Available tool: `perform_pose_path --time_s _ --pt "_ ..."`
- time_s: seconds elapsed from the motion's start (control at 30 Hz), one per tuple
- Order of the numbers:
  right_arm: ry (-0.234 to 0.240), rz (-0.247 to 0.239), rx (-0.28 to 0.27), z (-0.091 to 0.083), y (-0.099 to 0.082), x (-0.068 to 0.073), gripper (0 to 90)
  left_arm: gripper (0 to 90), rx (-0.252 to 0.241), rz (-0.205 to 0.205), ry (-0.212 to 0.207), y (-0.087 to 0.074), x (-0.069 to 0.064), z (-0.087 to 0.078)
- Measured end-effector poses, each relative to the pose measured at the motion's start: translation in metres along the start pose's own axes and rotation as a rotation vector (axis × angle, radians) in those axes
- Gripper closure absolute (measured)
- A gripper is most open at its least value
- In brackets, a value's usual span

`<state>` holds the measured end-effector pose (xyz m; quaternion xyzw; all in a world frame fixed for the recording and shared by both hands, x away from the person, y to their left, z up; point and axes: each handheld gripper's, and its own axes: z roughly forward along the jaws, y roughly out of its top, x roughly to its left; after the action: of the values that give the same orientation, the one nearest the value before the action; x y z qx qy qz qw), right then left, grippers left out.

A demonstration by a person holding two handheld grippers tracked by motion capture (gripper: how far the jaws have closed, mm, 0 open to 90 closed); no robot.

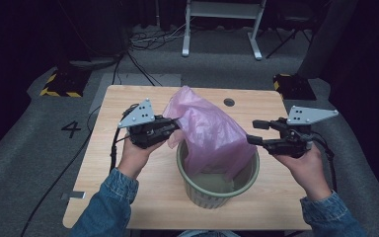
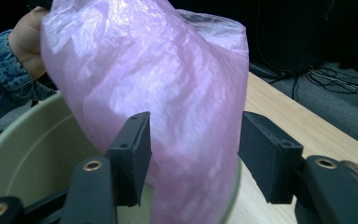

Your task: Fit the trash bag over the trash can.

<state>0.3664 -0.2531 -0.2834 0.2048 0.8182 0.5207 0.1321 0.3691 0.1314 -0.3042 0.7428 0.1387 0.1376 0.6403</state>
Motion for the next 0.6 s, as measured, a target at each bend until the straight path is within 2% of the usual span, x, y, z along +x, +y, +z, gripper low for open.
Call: perform_pose_path --time_s 0.23,0.43,0.6 --pt "0.042 -0.006 0.018 0.012 0.001 0.012 46.2 88.9 -0.012 0.045 -0.061 0.01 -0.018 0.005" --pt "0.06 -0.026 0.097 0.026 -0.003 0.022 48.6 88.3 -0.004 0.066 -0.093 0.013 -0.029 0.012" --pt "0.075 -0.047 0.174 0.039 -0.003 0.027 48.2 87.4 0.015 0.102 -0.122 0.017 -0.039 0.021"
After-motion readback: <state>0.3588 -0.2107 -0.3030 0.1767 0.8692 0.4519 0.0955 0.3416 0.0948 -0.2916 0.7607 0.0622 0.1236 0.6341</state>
